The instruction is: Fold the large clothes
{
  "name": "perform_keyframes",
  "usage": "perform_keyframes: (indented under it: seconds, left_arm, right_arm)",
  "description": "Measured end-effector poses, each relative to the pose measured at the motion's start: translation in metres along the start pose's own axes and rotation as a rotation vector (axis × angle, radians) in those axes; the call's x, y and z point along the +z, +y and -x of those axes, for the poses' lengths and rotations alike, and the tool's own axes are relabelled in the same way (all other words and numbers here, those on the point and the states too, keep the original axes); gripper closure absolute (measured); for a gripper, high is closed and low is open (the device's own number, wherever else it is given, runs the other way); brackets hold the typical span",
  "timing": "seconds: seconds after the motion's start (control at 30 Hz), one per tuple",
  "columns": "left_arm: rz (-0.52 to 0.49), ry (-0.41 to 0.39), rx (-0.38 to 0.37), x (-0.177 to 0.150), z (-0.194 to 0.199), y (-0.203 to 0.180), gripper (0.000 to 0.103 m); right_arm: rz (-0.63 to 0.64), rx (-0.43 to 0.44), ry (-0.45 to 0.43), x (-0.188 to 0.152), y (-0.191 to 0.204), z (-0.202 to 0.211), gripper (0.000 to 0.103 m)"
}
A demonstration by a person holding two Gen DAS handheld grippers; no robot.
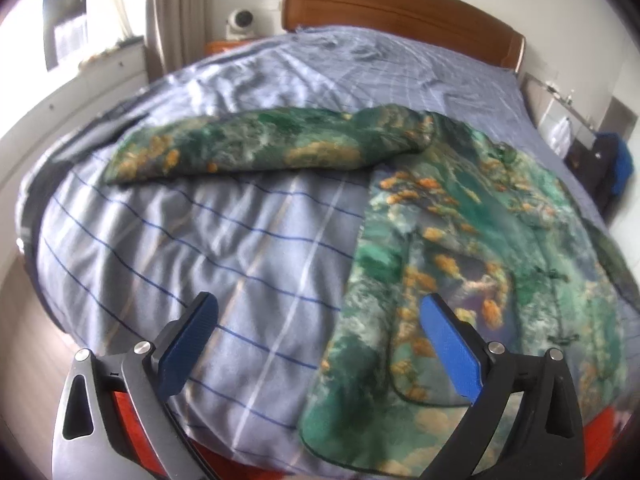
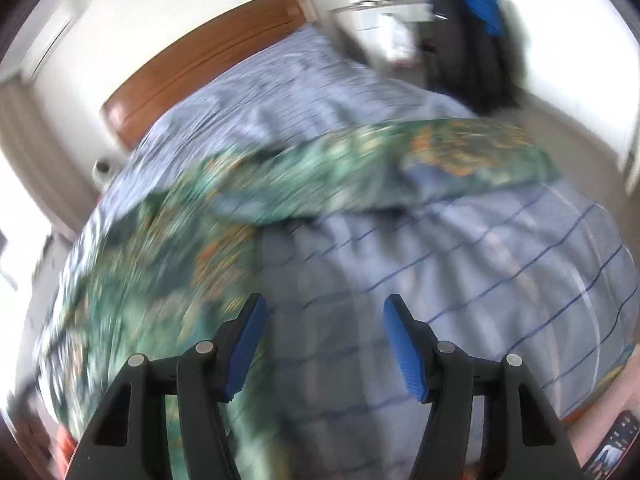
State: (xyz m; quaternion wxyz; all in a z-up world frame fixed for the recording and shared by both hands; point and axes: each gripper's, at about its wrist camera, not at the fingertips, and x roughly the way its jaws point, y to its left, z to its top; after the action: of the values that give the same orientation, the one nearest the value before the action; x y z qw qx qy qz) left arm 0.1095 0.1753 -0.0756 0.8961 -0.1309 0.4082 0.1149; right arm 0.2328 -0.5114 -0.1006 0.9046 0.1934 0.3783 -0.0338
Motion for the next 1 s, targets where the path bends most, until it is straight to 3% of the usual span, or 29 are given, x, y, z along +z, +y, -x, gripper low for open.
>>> perform_keyframes:
  seconds: [0.17, 0.37, 0.43, 0.57, 0.6, 0.63, 0.67, 0.7, 0.83, 1.0]
  left_arm:
    - [0.038, -0.012, 0.011, 0.002, 0.006, 0.005, 0.002]
    - [0.034, 0.011, 0.029, 0.002, 0.002, 0.001, 0.002]
    - [0.021, 0.013, 0.044, 0.002, 0.002, -0.001, 0.002]
    - [0.017, 0.016, 0.078, -0.003, 0.003, 0.0, 0.002]
    - [0.02, 0.019, 0.083, -0.004, 0.002, 0.001, 0.002]
    - [0.024, 0.024, 0.086, -0.006, 0.001, 0.002, 0.002]
    - [0.03, 0.029, 0.087, -0.008, 0.0, 0.004, 0.002]
    - [0.034, 0.032, 0.084, -0.009, -0.001, 0.005, 0.002]
    - [0.024, 0.029, 0.079, -0.012, -0.006, 0.004, 0.002]
    - [0.022, 0.03, 0.034, -0.013, -0.013, -0.004, 0.002]
  right_arm:
    - [-0.244, -0.023, -0.018, 0.052, -0.084, -0.017, 0.042]
    - [-0.46, 0.017, -0.05, 0.067, -0.132, -0.058, 0.042]
    - [-0.529, -0.014, -0.069, 0.072, -0.147, -0.07, 0.042]
    - [-0.736, 0.003, -0.125, 0.069, -0.178, -0.088, 0.044]
    - [-0.766, 0.008, -0.14, 0.069, -0.183, -0.09, 0.051]
    - [-0.777, 0.003, -0.146, 0.072, -0.186, -0.091, 0.077]
    - [-0.767, -0.017, -0.138, 0.075, -0.187, -0.089, 0.088]
    - [-0.748, -0.036, -0.138, 0.079, -0.184, -0.086, 0.091]
    - [-0.567, -0.053, -0.235, 0.12, -0.136, -0.045, 0.094]
    - [-0.185, 0.126, -0.313, 0.183, 0.017, 0.004, 0.094]
